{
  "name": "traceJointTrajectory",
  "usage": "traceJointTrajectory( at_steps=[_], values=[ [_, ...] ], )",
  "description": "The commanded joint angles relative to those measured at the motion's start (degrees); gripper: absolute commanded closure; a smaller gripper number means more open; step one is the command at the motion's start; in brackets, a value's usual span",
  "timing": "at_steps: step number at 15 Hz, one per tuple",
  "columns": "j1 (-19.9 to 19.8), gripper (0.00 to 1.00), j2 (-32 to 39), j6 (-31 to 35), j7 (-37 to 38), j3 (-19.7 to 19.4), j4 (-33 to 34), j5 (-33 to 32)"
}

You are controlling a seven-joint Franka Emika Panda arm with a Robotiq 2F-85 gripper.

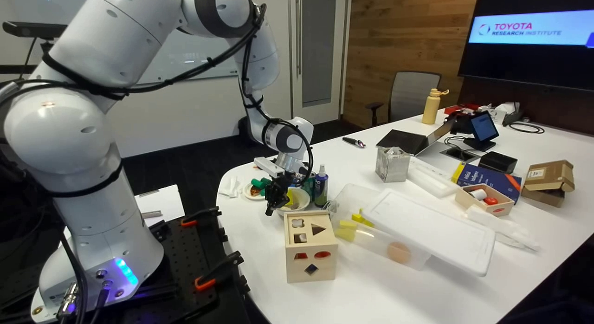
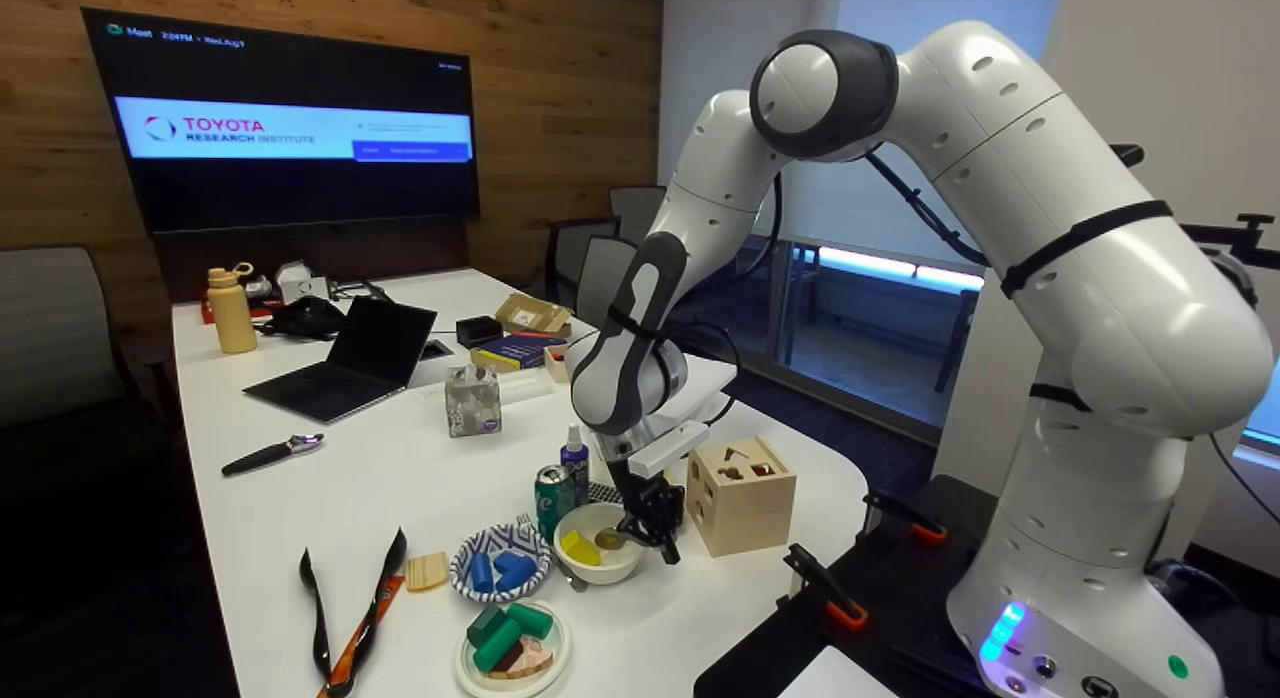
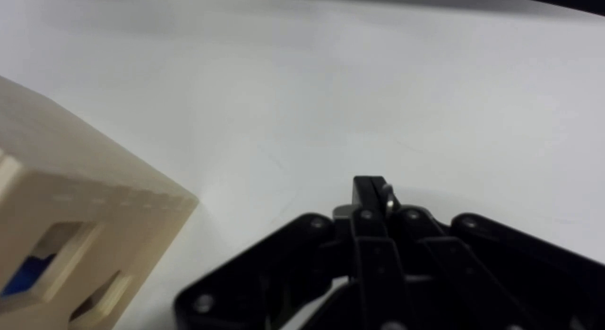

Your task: Use the spoon to stir the bowl

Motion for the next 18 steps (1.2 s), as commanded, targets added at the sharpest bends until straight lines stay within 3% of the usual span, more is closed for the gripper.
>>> traceJointTrajectory(
  at_steps=[1, 7, 11, 14, 18],
  values=[
    [-2.0, 0.99, 3.6, -4.0, -4.2, 2.0, 5.8, 0.1],
    [-11.4, 0.99, 2.7, -5.2, -19.6, 8.9, 5.6, 6.6],
    [-15.2, 0.99, 0.5, -3.7, -23.6, 10.5, 2.6, 10.5],
    [-12.7, 0.99, -1.2, -2.1, -19.0, 8.1, 1.0, 9.0],
    [-8.9, 0.99, -0.3, -4.9, -12.5, 5.1, 2.5, 6.5]
  ],
)
